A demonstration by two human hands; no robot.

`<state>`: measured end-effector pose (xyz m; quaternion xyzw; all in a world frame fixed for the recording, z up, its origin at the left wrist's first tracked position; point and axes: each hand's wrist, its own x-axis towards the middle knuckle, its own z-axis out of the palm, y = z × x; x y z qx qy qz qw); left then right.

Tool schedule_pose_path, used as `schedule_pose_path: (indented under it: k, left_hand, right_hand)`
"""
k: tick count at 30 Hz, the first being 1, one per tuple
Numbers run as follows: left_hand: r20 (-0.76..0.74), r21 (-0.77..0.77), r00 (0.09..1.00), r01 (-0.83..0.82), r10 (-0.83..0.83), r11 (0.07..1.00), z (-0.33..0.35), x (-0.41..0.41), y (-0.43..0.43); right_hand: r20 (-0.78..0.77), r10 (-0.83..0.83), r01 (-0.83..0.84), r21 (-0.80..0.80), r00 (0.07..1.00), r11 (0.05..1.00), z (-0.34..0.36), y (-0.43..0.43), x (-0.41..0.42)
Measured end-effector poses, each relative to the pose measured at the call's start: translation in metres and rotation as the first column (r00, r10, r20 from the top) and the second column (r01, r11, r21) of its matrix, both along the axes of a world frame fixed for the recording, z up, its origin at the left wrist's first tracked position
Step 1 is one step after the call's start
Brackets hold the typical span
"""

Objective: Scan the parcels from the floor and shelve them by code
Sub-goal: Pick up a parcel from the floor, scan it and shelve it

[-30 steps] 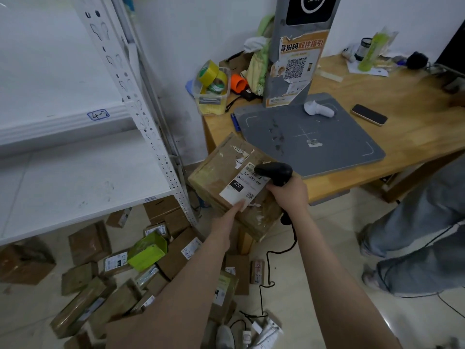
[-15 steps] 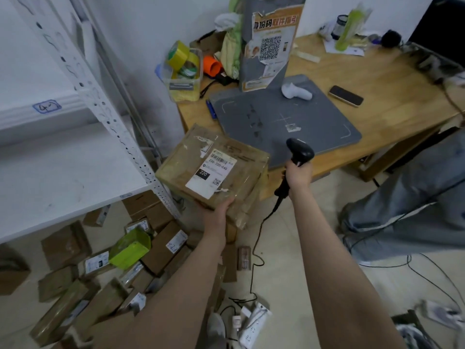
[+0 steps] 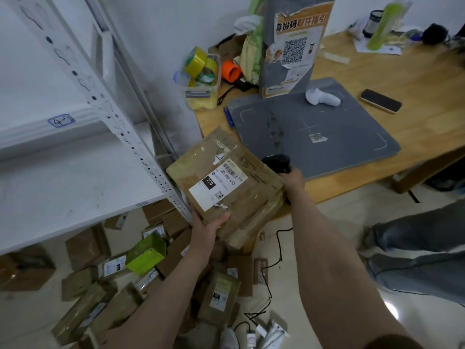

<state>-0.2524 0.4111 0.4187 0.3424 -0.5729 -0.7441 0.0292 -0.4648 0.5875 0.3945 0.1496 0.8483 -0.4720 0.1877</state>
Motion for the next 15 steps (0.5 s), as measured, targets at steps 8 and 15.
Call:
schedule_pose_path:
  k: [8, 15]
  left_hand:
    - [-0.008, 0.013, 1.000, 0.023, -0.023, 1.000, -0.008, -0.002, -0.007]
    - [-0.006, 0.024, 1.000, 0.030, -0.030, 0.999, -0.004, -0.003, -0.009]
  right_hand:
    - [-0.069, 0.021, -0.021, -0.004, 0.997, 1.000, 0.011, -0.011, 0.007]
    - [-0.293, -0.276, 0.245, -0.139, 0.915, 0.960, 0.032, -0.008, 0.035]
